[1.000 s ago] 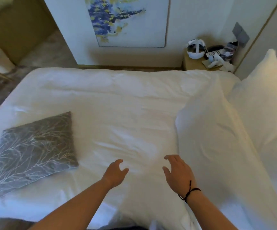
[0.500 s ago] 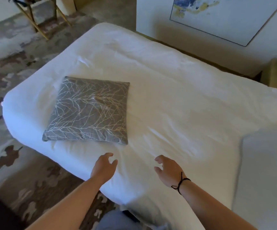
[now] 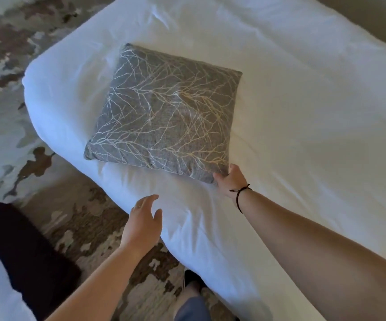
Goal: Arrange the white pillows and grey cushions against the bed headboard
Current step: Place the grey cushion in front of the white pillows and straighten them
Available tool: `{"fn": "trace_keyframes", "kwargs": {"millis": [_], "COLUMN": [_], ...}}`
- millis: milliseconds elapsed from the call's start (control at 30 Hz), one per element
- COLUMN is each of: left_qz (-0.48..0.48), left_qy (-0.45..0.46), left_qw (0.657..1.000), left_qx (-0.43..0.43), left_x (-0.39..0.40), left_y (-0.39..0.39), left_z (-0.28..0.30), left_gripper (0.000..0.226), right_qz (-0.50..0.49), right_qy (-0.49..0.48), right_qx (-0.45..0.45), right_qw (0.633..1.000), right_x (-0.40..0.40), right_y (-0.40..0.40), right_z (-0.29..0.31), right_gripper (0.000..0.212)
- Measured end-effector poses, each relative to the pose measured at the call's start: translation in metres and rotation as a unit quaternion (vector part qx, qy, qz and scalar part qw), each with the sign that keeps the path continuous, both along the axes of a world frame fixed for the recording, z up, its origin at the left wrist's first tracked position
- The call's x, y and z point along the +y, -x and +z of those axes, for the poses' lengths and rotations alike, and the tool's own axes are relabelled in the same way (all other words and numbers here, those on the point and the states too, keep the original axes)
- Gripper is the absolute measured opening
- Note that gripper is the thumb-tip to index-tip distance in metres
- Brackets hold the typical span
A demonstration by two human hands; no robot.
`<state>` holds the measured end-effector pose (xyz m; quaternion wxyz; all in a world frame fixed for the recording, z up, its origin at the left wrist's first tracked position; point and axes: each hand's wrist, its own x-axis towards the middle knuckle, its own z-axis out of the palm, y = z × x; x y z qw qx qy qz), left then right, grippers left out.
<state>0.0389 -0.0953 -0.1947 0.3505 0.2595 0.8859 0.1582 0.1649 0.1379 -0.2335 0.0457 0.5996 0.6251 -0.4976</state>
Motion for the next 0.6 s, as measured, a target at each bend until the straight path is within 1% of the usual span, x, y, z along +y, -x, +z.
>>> {"fn": "trace_keyframes", "kwargs": {"millis": [67,133,167,200,300,367,467,533,600], "left_qz": [-0.001,-0.011,-0.017,-0.022,-0.037,-0.055,-0.087,-0.115,-0.149], "left_qy": [-0.012,-0.022,-0.026,-0.031,-0.044,-0.055,-0.080,-0.103,-0.129], "left_qw": [1.000,0.999,0.999,0.999,0.998,0.996,0.992,0.986,0.978], "left_qx": [0.010,0.020,0.024,0.027,0.039,0.042,0.048,0.054,0.070], "left_x": [0.000,0.002,0.006,0.009,0.025,0.038,0.064,0.085,0.111], "left_y": [0.005,0.010,0.012,0.015,0.018,0.018,0.016,0.012,0.003], "left_z": [0.001,0.004,0.007,0.010,0.023,0.034,0.054,0.072,0.091], "left_gripper": [0.047,0.049,0.050,0.051,0.051,0.051,0.052,0.052,0.049], "right_qz": [-0.106,-0.196,-0.228,-0.252,-0.293,-0.297,-0.295,-0.293,-0.281], "right_qy": [0.058,0.116,0.139,0.150,0.157,0.142,0.102,0.056,0.007], "right_qx": [0.008,0.025,0.033,0.040,0.068,0.103,0.156,0.175,0.179], "right_qw": [0.993,0.973,0.963,0.955,0.941,0.939,0.937,0.938,0.943], "right_x": [0.003,0.008,0.011,0.015,0.023,0.023,0.018,0.016,0.016], "right_y": [0.010,0.015,0.017,0.018,0.018,0.016,0.003,-0.015,-0.044], "right_z": [-0.014,-0.022,-0.021,-0.018,-0.001,0.018,0.055,0.083,0.112], "right_gripper": [0.065,0.046,0.032,0.024,0.017,0.016,0.009,0.025,0.031]}}
